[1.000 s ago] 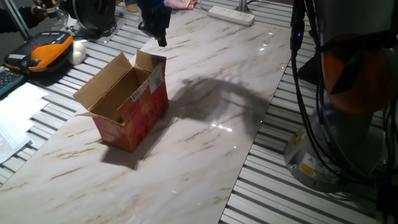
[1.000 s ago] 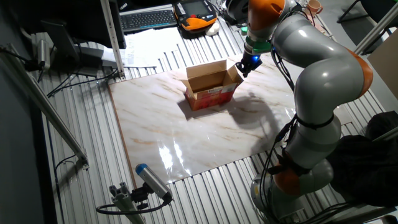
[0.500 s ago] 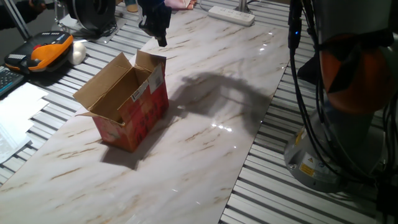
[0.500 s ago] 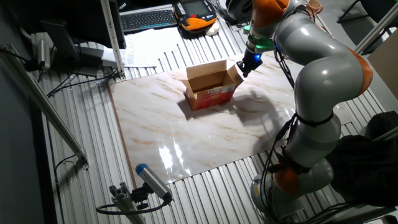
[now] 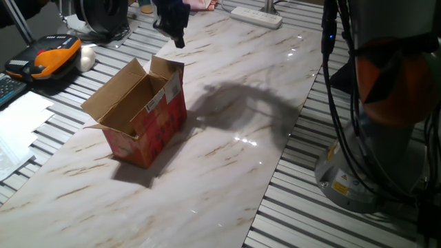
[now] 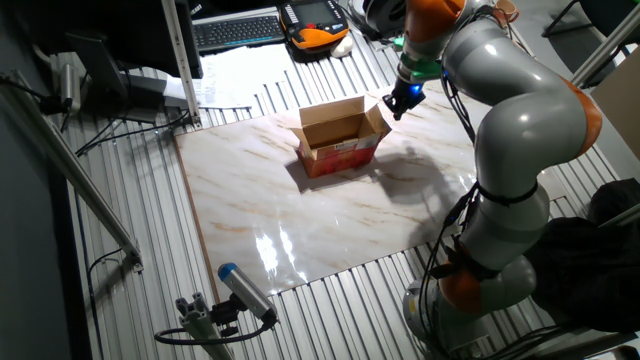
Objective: Cover the box
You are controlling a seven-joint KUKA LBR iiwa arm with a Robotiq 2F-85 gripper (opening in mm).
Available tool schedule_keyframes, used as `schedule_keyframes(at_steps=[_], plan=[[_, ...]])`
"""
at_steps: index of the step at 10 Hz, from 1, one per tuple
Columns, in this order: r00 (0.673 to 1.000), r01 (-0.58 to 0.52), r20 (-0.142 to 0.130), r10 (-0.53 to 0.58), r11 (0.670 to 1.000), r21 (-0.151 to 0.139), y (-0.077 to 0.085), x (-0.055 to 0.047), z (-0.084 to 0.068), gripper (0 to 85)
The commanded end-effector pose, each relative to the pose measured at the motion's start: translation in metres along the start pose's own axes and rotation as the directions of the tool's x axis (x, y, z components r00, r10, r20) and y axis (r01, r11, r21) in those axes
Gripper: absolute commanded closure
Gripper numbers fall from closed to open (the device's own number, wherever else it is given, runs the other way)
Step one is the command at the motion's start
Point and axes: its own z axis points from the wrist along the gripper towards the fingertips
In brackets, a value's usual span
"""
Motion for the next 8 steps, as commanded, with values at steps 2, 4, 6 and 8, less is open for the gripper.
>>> schedule_keyframes(at_steps=[2, 4, 6, 8], plan=[[1.0, 0.005, 0.002, -0.005, 1.0, 0.014, -0.005, -0.004, -0.009, 85.0], [1.0, 0.003, 0.016, -0.004, 1.0, 0.022, -0.006, -0.019, -0.005, 85.0], [1.0, 0.01, 0.029, -0.01, 1.0, 0.012, -0.004, -0.033, 0.019, 85.0], [0.999, 0.004, 0.039, -0.005, 1.0, 0.006, -0.002, -0.042, 0.039, 85.0]])
